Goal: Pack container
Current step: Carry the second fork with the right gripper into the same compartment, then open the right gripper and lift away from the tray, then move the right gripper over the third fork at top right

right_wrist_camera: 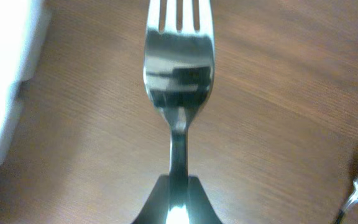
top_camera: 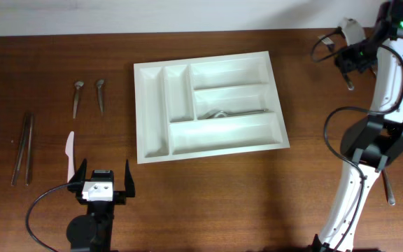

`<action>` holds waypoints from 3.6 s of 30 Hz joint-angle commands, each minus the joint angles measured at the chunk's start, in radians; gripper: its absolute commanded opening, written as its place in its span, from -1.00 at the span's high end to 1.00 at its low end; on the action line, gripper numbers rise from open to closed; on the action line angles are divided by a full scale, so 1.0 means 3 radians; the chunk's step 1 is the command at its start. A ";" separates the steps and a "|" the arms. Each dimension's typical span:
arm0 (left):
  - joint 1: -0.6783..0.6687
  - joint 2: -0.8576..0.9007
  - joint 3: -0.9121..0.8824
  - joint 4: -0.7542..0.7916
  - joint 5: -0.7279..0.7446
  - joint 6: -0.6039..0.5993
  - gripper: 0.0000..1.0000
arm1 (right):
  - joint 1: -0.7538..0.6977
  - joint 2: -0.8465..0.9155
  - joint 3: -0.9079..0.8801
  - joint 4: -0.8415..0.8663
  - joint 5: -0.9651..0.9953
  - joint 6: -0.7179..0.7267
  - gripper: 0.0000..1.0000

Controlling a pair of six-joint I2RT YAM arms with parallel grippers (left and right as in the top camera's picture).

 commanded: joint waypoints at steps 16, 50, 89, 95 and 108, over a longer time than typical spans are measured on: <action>-0.0014 -0.0019 -0.0018 0.0000 -0.0011 0.0053 -0.98 | 0.1595 -0.0052 0.0683 -0.0877 -0.0203 -0.1029 0.92; -0.0014 -0.0019 -0.0018 0.0000 -0.0011 0.0053 -0.98 | 0.1818 -0.0048 -0.0624 -0.0819 -0.0069 -0.2164 0.92; -0.0014 -0.0019 -0.0018 0.0000 -0.0011 0.0053 -0.98 | 0.0426 -0.0417 0.1207 -0.0814 0.1068 0.0514 -0.97; -0.0014 -0.0019 -0.0018 0.0000 -0.0011 0.0053 -0.98 | -0.0017 -0.0406 0.1200 -0.0865 0.0721 0.1164 -0.97; -0.0014 -0.0019 -0.0018 0.0000 -0.0011 0.0053 -0.98 | -0.0543 -0.0256 0.0271 0.0449 0.0819 0.0905 -0.98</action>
